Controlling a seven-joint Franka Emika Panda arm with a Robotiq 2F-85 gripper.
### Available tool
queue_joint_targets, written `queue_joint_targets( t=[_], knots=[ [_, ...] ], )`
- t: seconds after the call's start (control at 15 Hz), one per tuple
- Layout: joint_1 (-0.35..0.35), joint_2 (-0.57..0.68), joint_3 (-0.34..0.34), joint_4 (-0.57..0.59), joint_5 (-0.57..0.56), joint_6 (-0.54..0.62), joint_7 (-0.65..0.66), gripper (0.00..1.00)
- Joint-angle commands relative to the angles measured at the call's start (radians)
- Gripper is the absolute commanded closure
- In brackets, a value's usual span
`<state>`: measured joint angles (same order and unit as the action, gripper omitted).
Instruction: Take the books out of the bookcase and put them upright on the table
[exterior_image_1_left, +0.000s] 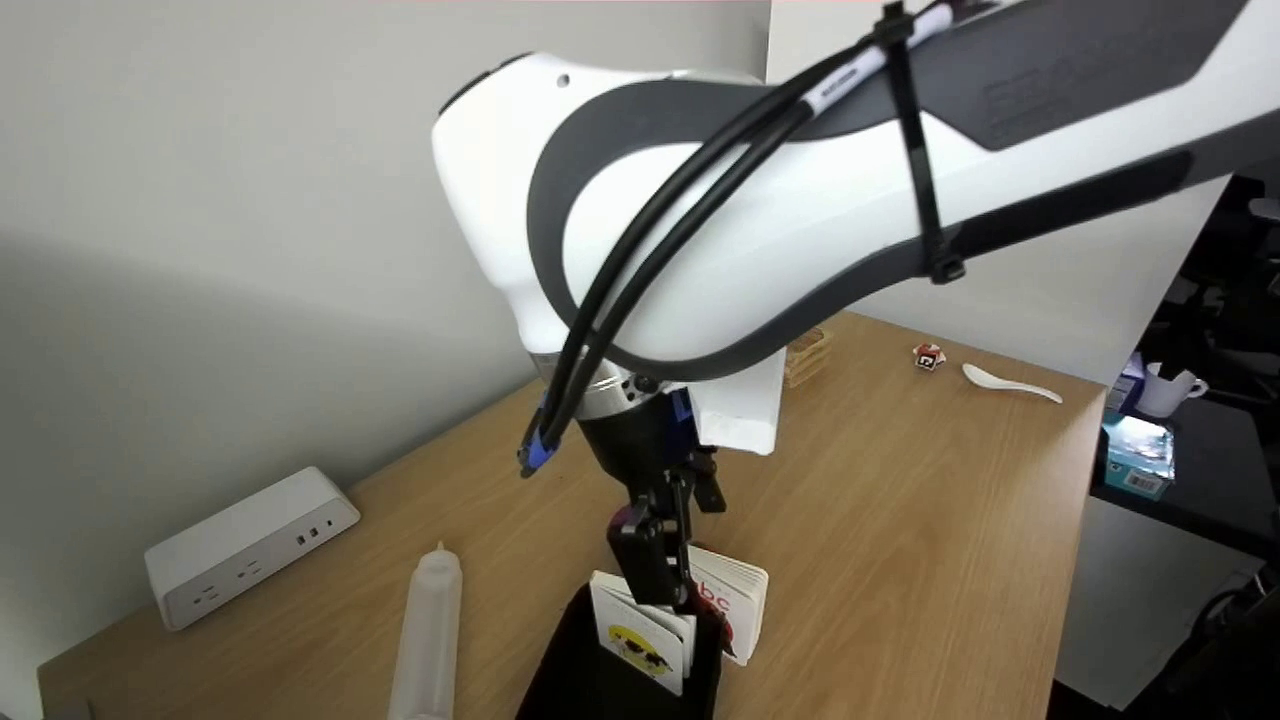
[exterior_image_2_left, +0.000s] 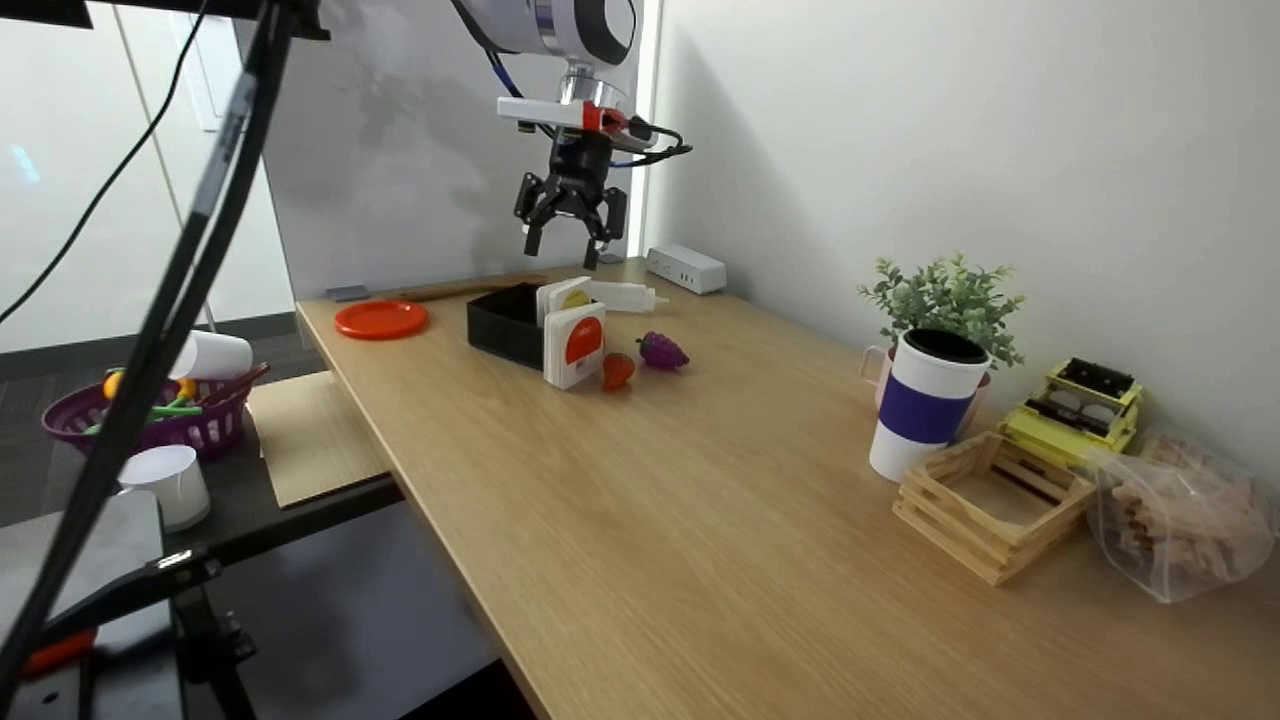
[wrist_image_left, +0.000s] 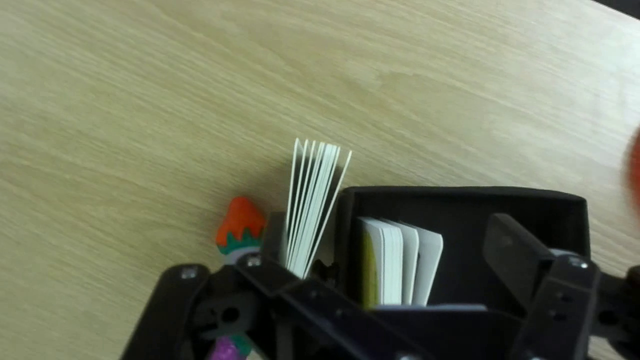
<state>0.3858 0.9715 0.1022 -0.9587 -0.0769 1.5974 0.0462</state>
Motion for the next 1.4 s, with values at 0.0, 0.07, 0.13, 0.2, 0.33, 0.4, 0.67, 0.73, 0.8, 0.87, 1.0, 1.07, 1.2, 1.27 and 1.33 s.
queue_joint_targets(
  t=[0.0, 0.07, 0.13, 0.2, 0.33, 0.4, 0.67, 0.73, 0.8, 0.87, 1.0, 1.07, 1.2, 1.27, 1.33],
  knots=[
    [-0.023, 0.069, 0.025, 0.102, 0.007, -0.001, -0.157, 0.0],
    [-0.024, 0.083, 0.025, 0.124, 0.012, -0.007, -0.187, 0.0],
    [-0.025, 0.098, 0.025, 0.144, 0.016, -0.004, -0.215, 0.0],
    [-0.027, 0.112, 0.03, 0.166, 0.028, -0.002, -0.231, 0.0],
    [-0.031, 0.142, 0.037, 0.208, 0.061, 0.006, -0.232, 0.0],
    [-0.029, 0.159, 0.037, 0.229, 0.076, 0.011, -0.216, 0.0],
    [-0.016, 0.202, 0.029, 0.287, 0.129, 0.044, -0.127, 0.0],
    [-0.015, 0.208, 0.029, 0.297, 0.144, 0.056, -0.092, 0.0],
    [-0.009, 0.213, 0.022, 0.301, 0.151, 0.076, -0.037, 0.0],
    [-0.004, 0.218, 0.016, 0.305, 0.154, 0.095, 0.004, 0.0],
    [0.013, 0.224, 0.003, 0.303, 0.144, 0.142, 0.105, 0.0],
    [0.021, 0.226, -0.005, 0.3, 0.136, 0.169, 0.155, 0.0],
    [0.041, 0.229, -0.024, 0.293, 0.121, 0.214, 0.26, 0.0],
    [0.051, 0.231, -0.036, 0.29, 0.111, 0.229, 0.307, 0.0],
    [0.062, 0.231, -0.05, 0.288, 0.1, 0.233, 0.354, 0.0]
  ],
)
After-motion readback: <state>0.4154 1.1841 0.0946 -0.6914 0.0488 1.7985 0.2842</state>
